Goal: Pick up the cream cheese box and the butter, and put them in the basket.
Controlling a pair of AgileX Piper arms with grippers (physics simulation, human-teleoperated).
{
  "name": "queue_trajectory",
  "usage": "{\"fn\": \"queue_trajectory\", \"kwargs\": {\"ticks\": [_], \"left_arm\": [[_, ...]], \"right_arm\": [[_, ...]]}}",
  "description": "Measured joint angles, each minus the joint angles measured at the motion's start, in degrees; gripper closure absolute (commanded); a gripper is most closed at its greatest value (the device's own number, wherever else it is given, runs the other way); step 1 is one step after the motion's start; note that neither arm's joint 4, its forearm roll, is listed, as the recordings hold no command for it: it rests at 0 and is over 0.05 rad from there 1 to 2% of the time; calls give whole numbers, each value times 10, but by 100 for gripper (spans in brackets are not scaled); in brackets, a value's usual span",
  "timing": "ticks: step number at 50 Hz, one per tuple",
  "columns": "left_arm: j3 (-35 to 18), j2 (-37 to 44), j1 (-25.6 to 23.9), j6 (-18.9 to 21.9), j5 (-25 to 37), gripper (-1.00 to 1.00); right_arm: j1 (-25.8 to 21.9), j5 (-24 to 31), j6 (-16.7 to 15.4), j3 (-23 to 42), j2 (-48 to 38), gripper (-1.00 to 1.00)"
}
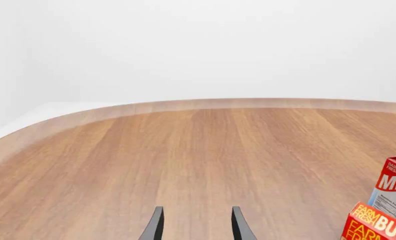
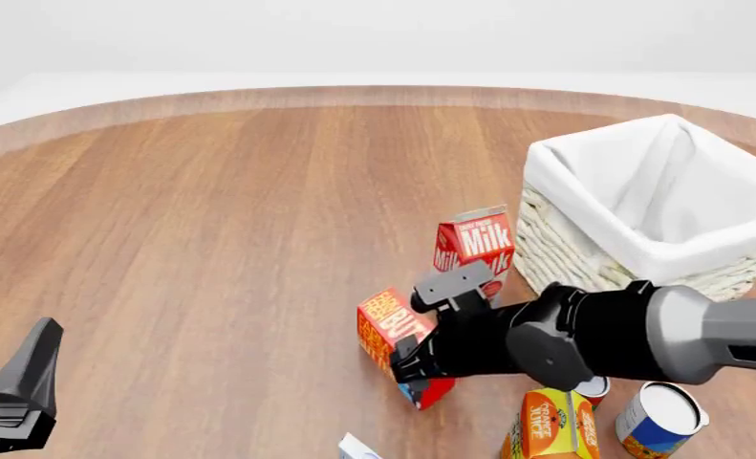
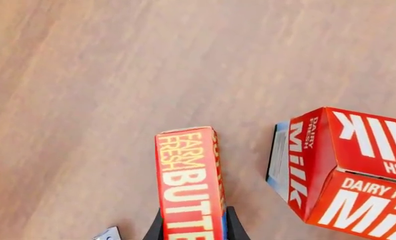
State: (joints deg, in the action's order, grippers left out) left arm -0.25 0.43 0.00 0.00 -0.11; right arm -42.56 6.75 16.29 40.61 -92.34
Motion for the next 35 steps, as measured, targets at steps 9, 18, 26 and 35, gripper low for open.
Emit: {"fn": "queue_trajectory", "kwargs": {"ticks": [9, 18, 26, 35], "left_arm": [[0, 0, 0, 0, 0, -100], [0, 0, 0, 0, 0, -100], [0, 0, 0, 0, 0, -100], [0, 0, 0, 0, 0, -100]], "right_arm": [[1, 3, -9, 4, 4, 100], [4, 16, -18, 10, 11, 100], [4, 28, -24, 16, 20, 100], [4, 50, -34, 31, 39, 100]]}}
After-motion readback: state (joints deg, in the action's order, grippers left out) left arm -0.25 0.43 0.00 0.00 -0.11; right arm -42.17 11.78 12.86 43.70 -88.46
